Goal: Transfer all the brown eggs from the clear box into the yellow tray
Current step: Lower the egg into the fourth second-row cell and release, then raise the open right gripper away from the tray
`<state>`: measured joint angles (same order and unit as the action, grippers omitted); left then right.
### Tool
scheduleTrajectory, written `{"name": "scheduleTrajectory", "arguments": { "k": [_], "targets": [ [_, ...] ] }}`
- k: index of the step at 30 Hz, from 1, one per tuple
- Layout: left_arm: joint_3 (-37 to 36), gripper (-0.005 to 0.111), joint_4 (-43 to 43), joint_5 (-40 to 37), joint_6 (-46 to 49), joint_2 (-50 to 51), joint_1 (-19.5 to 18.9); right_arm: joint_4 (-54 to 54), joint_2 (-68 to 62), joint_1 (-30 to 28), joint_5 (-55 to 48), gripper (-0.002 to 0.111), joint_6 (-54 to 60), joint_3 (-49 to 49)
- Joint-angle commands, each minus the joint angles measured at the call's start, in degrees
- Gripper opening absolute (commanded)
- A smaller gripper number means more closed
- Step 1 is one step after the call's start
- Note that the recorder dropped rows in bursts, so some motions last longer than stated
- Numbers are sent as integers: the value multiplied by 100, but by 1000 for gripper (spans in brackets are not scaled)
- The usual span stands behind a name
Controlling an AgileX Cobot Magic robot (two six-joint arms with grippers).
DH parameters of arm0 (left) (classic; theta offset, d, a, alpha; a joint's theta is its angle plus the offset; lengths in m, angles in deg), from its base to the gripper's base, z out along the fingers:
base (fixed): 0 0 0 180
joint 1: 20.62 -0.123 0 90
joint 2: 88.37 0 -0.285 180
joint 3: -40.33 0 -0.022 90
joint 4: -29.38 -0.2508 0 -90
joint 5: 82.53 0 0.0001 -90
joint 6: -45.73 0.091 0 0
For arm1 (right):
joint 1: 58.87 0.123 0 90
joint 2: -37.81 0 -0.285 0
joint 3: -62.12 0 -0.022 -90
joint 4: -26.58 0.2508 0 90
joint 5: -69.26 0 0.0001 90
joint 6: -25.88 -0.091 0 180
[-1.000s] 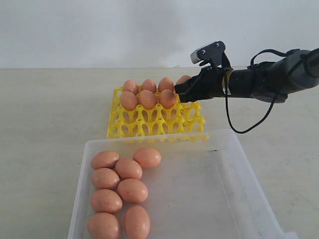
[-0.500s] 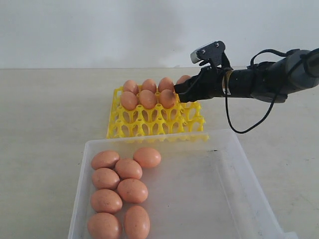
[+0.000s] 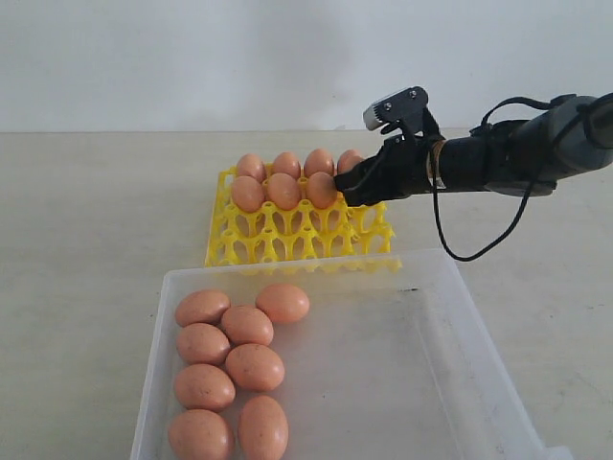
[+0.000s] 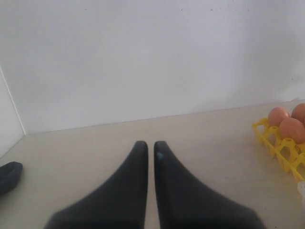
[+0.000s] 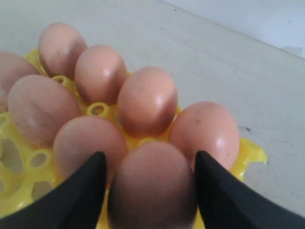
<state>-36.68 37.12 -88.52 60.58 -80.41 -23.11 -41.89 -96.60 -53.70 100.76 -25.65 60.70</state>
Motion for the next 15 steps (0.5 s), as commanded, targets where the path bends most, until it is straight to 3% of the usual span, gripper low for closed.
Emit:
{"name": "scheduleTrajectory", "arguments": {
  "k": [1, 6, 10, 15],
  "targets": [
    [-21, 4, 16, 11, 16, -17, 37, 7, 14, 1, -5, 56, -67, 27],
    [-21, 4, 16, 22, 16, -17, 37, 7, 24, 1, -5, 56, -116, 27],
    [-21, 4, 16, 22, 16, -17, 37, -75, 279, 1, -5, 56, -1287, 27],
    [-21, 4, 16, 9, 16, -17, 37, -1094, 786, 1, -5, 38, -2621, 27]
  ]
}}
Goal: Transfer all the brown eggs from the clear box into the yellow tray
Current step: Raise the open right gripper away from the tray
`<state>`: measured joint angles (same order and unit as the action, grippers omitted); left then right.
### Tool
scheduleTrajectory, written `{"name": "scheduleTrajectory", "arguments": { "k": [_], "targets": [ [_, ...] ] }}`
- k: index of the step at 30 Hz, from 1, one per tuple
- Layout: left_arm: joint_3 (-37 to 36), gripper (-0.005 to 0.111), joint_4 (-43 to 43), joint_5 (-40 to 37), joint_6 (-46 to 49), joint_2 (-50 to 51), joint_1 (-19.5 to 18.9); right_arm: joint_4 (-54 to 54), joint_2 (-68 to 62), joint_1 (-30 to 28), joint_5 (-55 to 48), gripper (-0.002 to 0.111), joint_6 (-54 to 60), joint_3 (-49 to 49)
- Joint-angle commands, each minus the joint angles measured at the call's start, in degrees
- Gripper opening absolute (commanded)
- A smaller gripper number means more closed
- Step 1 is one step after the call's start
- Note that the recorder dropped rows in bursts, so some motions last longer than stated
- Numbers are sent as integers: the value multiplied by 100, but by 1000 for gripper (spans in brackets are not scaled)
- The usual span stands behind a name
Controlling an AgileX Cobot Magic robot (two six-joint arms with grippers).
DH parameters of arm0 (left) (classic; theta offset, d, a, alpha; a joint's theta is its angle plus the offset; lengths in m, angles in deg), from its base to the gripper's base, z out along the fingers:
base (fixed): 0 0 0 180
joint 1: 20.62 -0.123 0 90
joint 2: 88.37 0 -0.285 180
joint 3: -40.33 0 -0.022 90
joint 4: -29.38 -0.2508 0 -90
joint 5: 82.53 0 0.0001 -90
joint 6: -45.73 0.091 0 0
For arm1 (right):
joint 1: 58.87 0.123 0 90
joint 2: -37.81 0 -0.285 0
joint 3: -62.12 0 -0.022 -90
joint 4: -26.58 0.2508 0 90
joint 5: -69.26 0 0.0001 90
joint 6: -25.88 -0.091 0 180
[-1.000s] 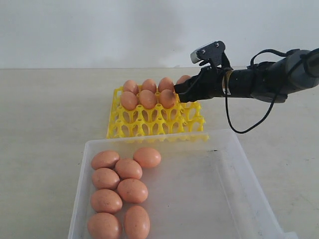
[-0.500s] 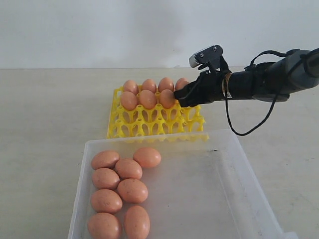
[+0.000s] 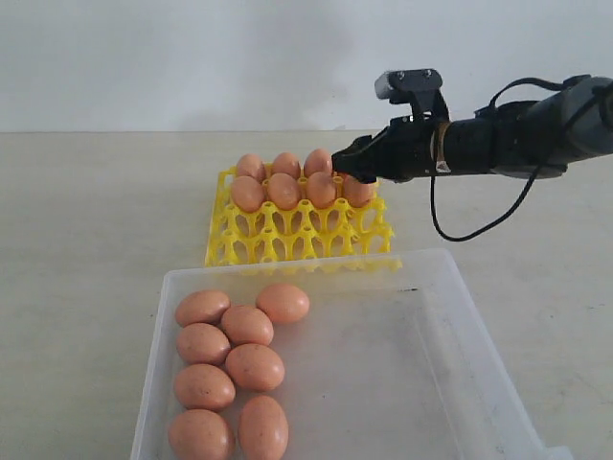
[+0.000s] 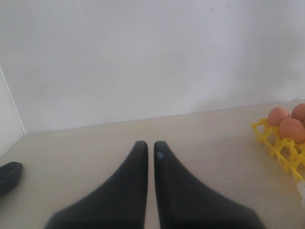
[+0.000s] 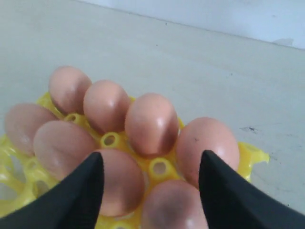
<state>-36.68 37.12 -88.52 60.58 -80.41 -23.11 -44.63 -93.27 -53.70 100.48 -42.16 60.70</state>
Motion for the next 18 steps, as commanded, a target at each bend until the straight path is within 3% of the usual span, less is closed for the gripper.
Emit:
{"name": "scheduleTrajectory", "arguments": {
  "k": [1, 4, 6, 18],
  "targets": [
    [-21, 4, 16, 9, 16, -17, 37, -1276, 582, 1, 43, 32, -1315, 27],
    [-21, 4, 16, 9, 16, -17, 37, -2825, 949, 1, 208, 12, -2438, 27],
    [-21, 4, 16, 9, 16, -17, 37, -2874, 1148, 1, 512, -1, -2748, -57],
    [-21, 4, 16, 9, 16, -17, 37, -2874, 1543, 87, 3764, 0, -2785, -149]
  ]
}}
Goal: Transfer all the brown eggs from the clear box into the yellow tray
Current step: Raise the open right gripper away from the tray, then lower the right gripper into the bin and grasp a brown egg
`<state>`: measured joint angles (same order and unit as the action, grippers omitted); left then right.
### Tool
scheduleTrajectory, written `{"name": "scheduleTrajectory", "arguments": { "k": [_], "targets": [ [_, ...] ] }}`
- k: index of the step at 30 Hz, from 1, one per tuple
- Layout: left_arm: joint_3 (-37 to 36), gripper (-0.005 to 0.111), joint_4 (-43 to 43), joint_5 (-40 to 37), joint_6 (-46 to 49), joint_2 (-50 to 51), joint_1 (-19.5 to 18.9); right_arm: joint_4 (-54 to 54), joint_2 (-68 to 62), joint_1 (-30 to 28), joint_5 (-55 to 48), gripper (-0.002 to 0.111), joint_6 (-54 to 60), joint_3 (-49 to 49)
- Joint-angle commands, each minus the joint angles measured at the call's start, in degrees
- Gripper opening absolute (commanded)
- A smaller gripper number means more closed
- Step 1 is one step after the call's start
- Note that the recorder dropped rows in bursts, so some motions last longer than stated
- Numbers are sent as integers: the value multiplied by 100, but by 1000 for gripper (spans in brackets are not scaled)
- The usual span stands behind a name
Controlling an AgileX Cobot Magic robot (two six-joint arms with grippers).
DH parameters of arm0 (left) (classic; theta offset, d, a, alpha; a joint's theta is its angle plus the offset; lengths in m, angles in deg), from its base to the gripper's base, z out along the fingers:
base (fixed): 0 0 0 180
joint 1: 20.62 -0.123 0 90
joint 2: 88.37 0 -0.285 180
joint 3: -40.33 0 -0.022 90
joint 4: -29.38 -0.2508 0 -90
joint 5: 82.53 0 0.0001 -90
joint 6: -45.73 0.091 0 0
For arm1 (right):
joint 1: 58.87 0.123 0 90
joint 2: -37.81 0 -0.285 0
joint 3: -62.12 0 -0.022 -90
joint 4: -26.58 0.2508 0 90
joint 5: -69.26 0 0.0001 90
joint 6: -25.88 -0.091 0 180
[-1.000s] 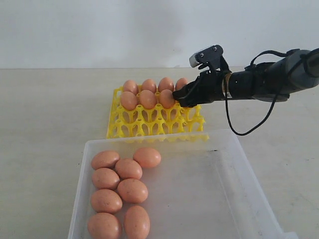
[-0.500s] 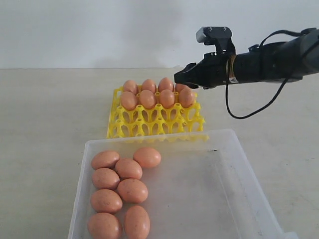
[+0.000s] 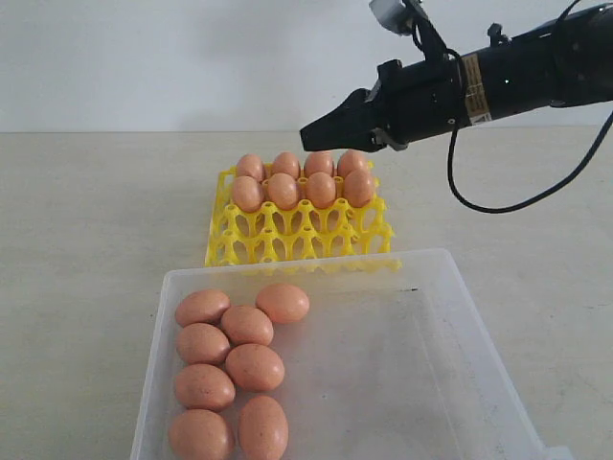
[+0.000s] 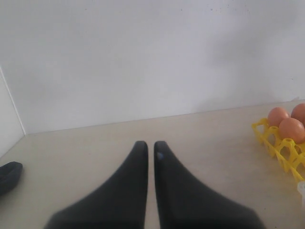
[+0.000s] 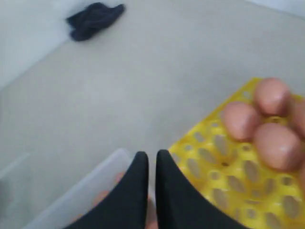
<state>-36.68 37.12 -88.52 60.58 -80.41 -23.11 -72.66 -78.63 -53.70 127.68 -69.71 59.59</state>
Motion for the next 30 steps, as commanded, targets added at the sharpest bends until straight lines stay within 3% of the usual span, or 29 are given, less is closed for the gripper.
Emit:
{"name": "scheduleTrajectory", "arguments": {
  "k": [1, 6, 10, 14, 19, 23, 27, 30],
  "targets": [
    [-21, 4, 16, 9, 16, -17, 37, -71, 94, 165, 1100, 0, -44, -38],
    [-21, 4, 16, 9, 16, -17, 37, -71, 303, 769, 791, 0, 173, -38],
    [-21, 4, 16, 9, 16, -17, 37, -71, 669, 1439, -214, 0, 692, -38],
    [-21, 4, 16, 9, 16, -17, 37, -71, 1156, 2130, -2127, 0, 1300, -38],
    [-21, 4, 16, 9, 16, -17, 37, -71, 1633, 2988, -5374, 0, 2029, -38],
    [-21, 4, 16, 9, 16, -17, 37, -47, 1679, 3366, -7678, 0, 2702, -38],
    [-21, 4, 16, 9, 16, -17, 37, 1503, 1601, 3355, -9296, 0, 4642, -38],
    [-21, 4, 16, 9, 16, -17, 37, 3489, 1593, 3187, -10183, 0, 6680, -38]
  ]
}}
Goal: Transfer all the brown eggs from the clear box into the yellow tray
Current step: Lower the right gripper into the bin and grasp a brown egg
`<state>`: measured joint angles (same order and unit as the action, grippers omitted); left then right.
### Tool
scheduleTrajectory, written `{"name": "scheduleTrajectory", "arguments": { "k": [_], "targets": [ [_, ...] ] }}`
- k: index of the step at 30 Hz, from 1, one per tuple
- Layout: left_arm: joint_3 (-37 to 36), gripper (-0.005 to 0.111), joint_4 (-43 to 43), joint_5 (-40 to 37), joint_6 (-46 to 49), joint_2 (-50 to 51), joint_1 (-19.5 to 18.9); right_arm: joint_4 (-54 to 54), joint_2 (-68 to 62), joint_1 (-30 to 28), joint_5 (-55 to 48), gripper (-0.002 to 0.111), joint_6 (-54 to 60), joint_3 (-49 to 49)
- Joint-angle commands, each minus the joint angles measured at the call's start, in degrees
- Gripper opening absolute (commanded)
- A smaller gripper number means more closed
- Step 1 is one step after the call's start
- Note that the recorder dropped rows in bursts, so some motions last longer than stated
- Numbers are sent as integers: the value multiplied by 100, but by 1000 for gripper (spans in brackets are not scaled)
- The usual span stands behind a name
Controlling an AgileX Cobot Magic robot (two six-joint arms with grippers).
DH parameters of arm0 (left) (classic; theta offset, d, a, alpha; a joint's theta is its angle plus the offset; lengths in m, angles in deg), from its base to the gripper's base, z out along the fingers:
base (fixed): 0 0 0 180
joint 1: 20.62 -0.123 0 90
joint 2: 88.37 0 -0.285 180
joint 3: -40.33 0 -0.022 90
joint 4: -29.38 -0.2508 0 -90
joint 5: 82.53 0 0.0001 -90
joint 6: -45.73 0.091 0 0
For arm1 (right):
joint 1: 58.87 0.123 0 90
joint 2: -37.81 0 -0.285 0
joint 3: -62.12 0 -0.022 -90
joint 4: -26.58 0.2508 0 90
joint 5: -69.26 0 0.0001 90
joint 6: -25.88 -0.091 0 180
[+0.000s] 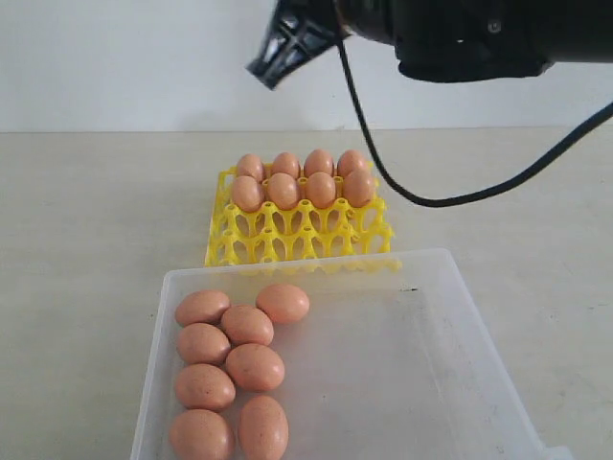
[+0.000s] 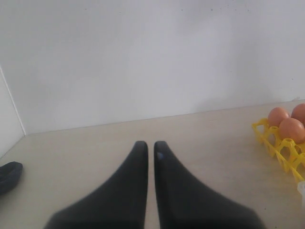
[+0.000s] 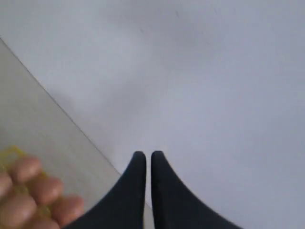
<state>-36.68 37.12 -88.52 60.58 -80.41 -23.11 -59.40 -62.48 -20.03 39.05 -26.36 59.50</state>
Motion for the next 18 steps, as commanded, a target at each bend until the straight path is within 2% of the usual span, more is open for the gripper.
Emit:
{"name": "scheduleTrajectory", "arguments": {
  "k": [1, 5, 7, 11, 14, 18],
  "targets": [
    [-21, 4, 16, 9, 16, -17, 37, 2961, -22, -260, -1608, 0, 3032, -29],
    [-21, 4, 16, 9, 16, -17, 37, 6328, -22, -538, -2311, 0, 5518, -29],
    [-21, 4, 16, 9, 16, -17, 37, 7545, -22, -566, -2664, 0, 6335, -29],
    [-21, 4, 16, -2, 16, -17, 37, 9632, -22, -566, -2939, 0, 6852, -29],
    [-21, 4, 16, -2, 16, -17, 37, 10649, -22, -566, -2834, 0, 7153, -29],
    [-21, 4, 16, -2, 16, -17, 37, 11286, -22, -566, -2756, 3, 7390, -29]
  ]
}}
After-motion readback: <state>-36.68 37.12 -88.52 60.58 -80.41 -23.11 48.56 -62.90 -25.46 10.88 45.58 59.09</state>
